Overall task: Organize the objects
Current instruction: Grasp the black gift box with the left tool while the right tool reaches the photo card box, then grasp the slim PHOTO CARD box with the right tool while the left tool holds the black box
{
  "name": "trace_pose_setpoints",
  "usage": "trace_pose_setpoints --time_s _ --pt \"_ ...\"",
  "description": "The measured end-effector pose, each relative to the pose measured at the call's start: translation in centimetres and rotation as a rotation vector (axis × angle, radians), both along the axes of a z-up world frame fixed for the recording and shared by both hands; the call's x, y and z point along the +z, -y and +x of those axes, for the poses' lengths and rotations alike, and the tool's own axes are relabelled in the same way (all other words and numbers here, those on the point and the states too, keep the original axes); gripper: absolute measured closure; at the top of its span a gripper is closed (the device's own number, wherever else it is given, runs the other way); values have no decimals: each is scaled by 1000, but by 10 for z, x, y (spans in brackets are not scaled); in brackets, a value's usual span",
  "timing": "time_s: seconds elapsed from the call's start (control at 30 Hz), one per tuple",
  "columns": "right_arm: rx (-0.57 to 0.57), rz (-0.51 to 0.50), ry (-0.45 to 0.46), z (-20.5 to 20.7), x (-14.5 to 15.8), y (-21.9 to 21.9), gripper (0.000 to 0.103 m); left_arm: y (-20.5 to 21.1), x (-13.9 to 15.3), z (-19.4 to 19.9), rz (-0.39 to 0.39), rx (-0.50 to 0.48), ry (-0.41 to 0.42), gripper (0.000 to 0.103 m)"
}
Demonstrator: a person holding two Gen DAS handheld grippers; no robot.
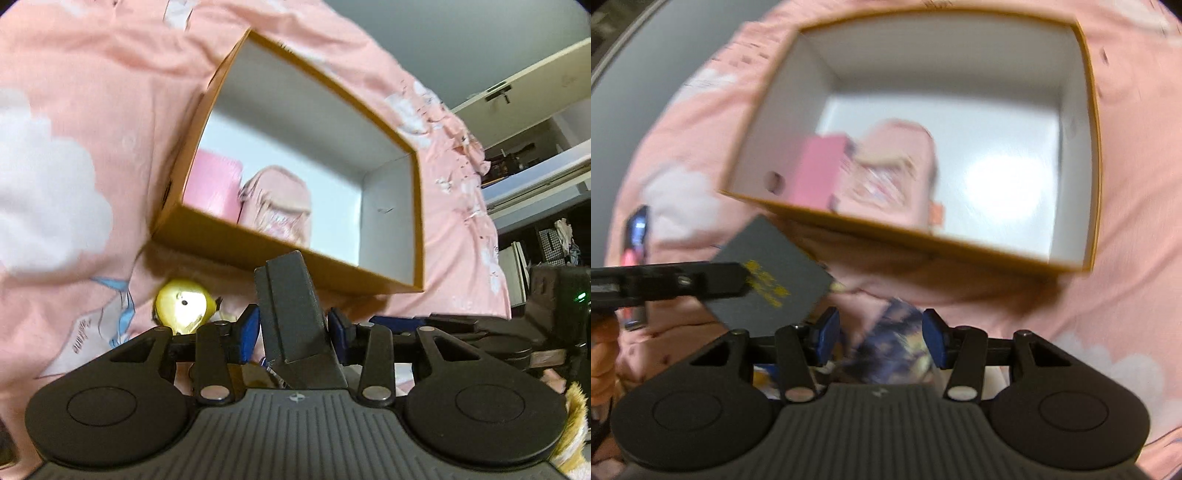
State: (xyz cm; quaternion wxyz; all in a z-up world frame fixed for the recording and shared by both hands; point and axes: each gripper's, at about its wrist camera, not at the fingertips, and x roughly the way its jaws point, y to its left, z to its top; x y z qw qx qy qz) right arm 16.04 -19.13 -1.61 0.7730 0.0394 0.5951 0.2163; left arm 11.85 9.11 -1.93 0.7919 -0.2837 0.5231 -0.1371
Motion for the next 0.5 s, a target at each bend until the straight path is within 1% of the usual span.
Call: trace_pose_setpoints --time_s 0.1,0.17,0.27,0.3,0.37,0.5 --pt "32 7 76 3 28 -8 51 1 12 1 -14 -11 36 58" --pt "39 4 124 8 41 -12 51 -2 20 0 -25 -14 64 58" --pt "26 -3 133 19 47 -13 51 -7 36 -2 -20 -4 123 58" --pt "21 1 119 20 46 -12 51 -9 41 -3 -12 2 146 58" --pt "8 1 64 22 36 -12 51 -13 48 -3 1 12 172 58" --pt "-15 -53 -94 20 -2 -16 51 -16 55 1 11 25 207 58"
